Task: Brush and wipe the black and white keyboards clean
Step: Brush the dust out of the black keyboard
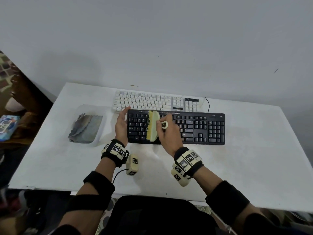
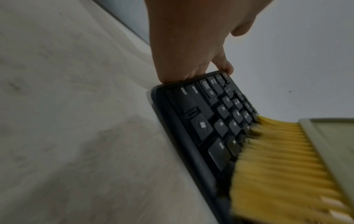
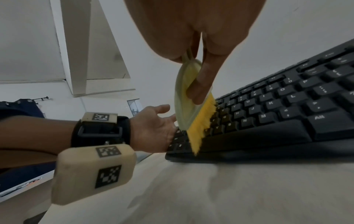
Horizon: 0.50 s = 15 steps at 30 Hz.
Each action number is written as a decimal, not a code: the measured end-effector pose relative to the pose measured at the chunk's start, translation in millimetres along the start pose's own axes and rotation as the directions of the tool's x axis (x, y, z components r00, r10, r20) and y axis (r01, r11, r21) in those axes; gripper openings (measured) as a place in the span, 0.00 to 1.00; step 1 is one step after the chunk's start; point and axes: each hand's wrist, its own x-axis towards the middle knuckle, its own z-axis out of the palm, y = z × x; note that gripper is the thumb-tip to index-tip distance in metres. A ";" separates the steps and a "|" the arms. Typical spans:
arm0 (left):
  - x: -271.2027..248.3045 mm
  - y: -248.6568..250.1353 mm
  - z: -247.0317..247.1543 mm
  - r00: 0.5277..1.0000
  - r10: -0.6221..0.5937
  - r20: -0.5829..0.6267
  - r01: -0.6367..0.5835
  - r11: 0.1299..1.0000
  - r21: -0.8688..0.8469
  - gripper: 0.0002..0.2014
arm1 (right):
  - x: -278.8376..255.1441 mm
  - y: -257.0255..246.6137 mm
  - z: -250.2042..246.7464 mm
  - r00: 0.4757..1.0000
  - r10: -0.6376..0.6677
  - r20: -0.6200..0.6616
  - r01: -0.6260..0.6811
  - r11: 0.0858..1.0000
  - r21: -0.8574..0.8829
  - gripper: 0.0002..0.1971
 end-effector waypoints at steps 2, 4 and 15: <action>1.5 -0.2 -0.7 1.000 -0.011 -0.001 0.011 1.000 -0.018 0.30 | -5.3 -0.7 -0.5 0.997 -0.014 0.071 0.014 1.000 -0.006 0.07; 2.8 -0.2 -1.3 1.000 -0.017 -0.002 0.017 0.999 -0.033 0.24 | -4.8 -0.8 -5.3 0.996 -0.003 0.085 0.004 1.000 -0.009 0.07; 4.6 -0.8 -2.1 1.000 -0.017 -0.016 0.017 1.000 -0.008 0.20 | 10.2 -0.2 -0.1 0.999 -0.027 -0.018 0.027 1.000 -0.016 0.06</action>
